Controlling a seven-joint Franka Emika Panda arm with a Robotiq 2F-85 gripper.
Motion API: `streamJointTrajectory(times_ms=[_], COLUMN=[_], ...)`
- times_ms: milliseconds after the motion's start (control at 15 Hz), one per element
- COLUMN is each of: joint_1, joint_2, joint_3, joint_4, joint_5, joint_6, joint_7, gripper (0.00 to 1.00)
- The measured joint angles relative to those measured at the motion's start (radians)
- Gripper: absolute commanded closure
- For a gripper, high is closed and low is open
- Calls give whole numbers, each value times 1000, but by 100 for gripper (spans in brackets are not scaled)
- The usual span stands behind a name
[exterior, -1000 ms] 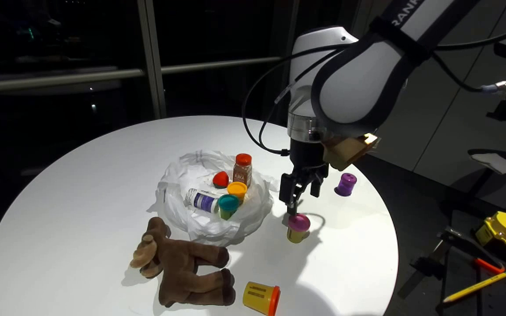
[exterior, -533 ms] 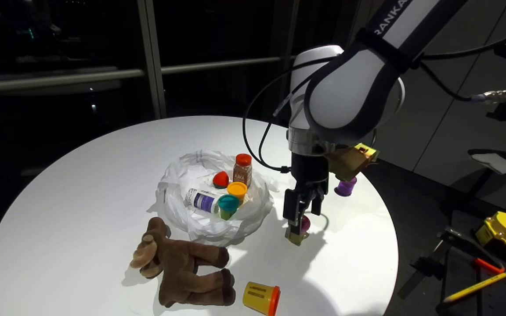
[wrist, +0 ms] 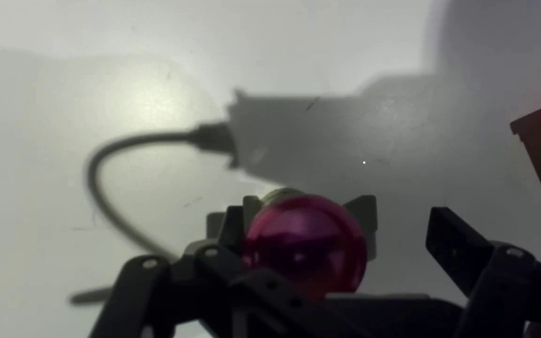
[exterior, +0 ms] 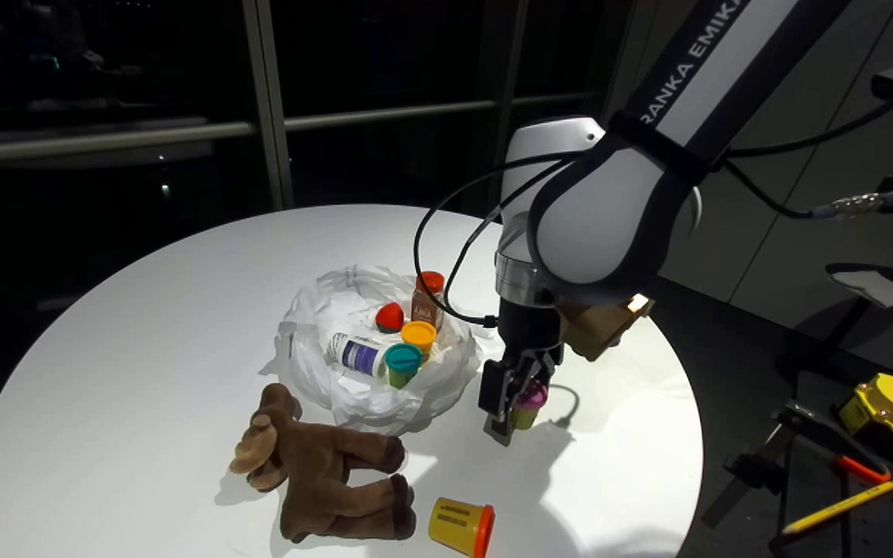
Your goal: Put the objects on the table into the plastic bag.
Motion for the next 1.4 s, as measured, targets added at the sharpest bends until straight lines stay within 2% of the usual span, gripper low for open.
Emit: streamJointTrajectory(times_ms=[200,467,667,800,1000,1200,1400], joint_1=[36,125,210,291,396,430,410], joint_2=[13,14,5,-12,-65,-126,-134], joint_3=[-30,-126,-219,-296,-365,-344,-279], joint_4=[2,-7,-16,-19,-1,81,225], joint_5=[-8,-57,-111,-160,-222,-247,-247], joint_6=[65,128,152,146,53,-106,-220], joint_7=[47,145,241,323,430,498,536], gripper=[49,79,80,80,80,80,80])
